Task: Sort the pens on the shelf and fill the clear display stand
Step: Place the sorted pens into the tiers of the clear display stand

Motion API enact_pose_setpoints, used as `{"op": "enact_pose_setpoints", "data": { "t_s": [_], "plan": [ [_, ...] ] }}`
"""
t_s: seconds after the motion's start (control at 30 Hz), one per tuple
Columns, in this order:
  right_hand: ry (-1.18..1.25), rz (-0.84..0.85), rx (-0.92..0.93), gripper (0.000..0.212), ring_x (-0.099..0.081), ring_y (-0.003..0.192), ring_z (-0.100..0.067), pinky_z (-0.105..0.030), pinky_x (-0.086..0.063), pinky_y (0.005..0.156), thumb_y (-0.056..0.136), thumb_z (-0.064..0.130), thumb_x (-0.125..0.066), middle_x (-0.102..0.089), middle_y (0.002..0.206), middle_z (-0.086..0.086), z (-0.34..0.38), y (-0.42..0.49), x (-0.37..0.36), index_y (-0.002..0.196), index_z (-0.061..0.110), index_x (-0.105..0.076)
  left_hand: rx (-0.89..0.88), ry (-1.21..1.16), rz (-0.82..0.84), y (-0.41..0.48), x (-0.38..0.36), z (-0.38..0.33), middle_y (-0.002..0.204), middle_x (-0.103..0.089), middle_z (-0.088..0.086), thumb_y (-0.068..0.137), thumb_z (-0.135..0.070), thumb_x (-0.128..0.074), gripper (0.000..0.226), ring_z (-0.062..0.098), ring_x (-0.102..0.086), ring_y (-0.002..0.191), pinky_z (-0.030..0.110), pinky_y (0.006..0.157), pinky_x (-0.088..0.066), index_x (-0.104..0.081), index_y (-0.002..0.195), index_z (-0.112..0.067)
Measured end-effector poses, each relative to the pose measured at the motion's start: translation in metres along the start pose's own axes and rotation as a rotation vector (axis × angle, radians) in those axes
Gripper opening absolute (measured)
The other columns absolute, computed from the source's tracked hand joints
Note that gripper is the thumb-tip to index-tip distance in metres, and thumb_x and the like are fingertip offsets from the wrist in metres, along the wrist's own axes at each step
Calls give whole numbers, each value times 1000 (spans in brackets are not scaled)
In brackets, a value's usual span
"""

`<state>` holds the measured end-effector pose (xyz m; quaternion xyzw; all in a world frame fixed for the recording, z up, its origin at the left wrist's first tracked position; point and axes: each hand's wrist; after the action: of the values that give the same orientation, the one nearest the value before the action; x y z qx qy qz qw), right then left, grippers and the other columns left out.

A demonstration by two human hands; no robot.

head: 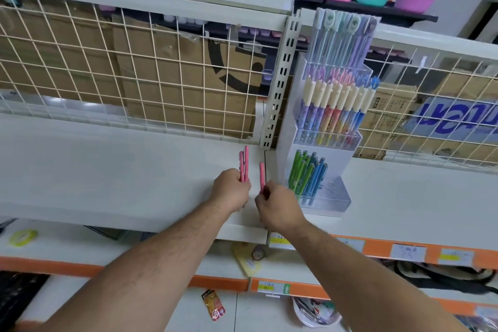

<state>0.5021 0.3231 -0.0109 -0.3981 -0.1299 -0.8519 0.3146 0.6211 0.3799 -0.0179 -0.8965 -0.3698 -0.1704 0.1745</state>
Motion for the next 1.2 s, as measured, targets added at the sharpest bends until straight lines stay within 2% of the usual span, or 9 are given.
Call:
{"op": "enact_pose_setpoints", "data": {
  "t_s": [0.07, 0.13, 0.23, 0.43, 0.6, 0.7, 0.83, 1.0, 1.2],
  "plan": [
    [35, -9, 42, 13, -69, 73, -35, -47, -59, 66, 97, 17, -51, -67, 80, -15, -4, -9, 11, 88, 9, -57, -26, -95, -17, -9, -7, -2, 77, -71, 9, 93, -14, -59, 8, 23, -73, 69, 42, 63, -62, -63, 86, -12],
    [7, -41, 93, 18, -68, 69, -30, -43, -57, 65, 99, 19, -52, -66, 73, -8, -11, -16, 22, 82, 12, -55, -54, -159, -17, -17, -15, -4, 77, -72, 8, 90, -12, -61, 4, 19, -73, 65, 45, 66, -62, -63, 87, -13],
    [25, -66, 143, 20, -68, 66, -29, -44, -57, 64, 98, 18, -52, -67, 71, -10, -23, -23, 39, 79, 12, -55, -106, -205, -41, -29, -29, -4, 76, -73, 7, 91, -12, -59, 3, 24, -73, 70, 47, 69, -61, -60, 89, -15],
    [87, -25, 226, 6, -69, 65, -29, -46, -56, 64, 95, 20, -53, -69, 74, -9, -64, -29, 73, 99, 15, -52, -178, -117, -131, -57, -69, 1, 72, -72, -2, 91, -14, -63, 14, 15, -68, 62, 40, 64, -60, -55, 88, -25],
    [146, 7, 247, 12, -69, 64, -26, -48, -57, 64, 97, 29, -52, -71, 69, -5, -97, -19, 108, 90, 20, -52, -182, -88, -184, -72, -100, -13, 71, -71, -3, 88, -16, -71, 14, 19, -69, 66, 37, 65, -60, -63, 88, -27],
    [217, -26, 247, 15, -69, 68, -27, -50, -59, 66, 95, 26, -54, -69, 69, -4, -114, -13, 130, 82, 19, -55, -148, -146, -162, -76, -116, -20, 76, -73, -1, 88, -10, -72, 12, 24, -71, 72, 39, 71, -62, -67, 92, -20],
    [287, -84, 237, 16, -70, 64, -20, -49, -60, 67, 93, 21, -59, -69, 66, 0, -129, -1, 151, 77, 22, -57, -107, -137, -127, -78, -127, -21, 78, -74, 0, 86, -8, -74, 15, 18, -71, 70, 36, 72, -62, -68, 97, -17],
    [351, -99, 251, 12, -71, 66, -18, -48, -61, 67, 92, 17, -61, -72, 70, 0, -128, 12, 164, 84, 24, -58, -107, -91, -74, -75, -129, -21, 79, -73, 0, 86, -9, -74, 16, 10, -70, 67, 28, 68, -60, -67, 100, -16],
    [350, -124, 223, 9, -73, 67, -21, -49, -61, 62, 95, 17, -62, -72, 78, -3, -111, 31, 163, 87, 16, -60, -110, -62, -23, -67, -130, -17, 82, -73, 0, 86, -14, -75, 20, 12, -72, 72, 32, 73, -62, -68, 103, -20]
  ]
}}
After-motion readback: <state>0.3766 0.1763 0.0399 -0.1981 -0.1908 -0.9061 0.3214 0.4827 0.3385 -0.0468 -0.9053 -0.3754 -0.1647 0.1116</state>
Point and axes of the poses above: each hand's wrist, its own y-axis towards the middle knuckle, its own x-axis out of the back of the hand, z = x × y
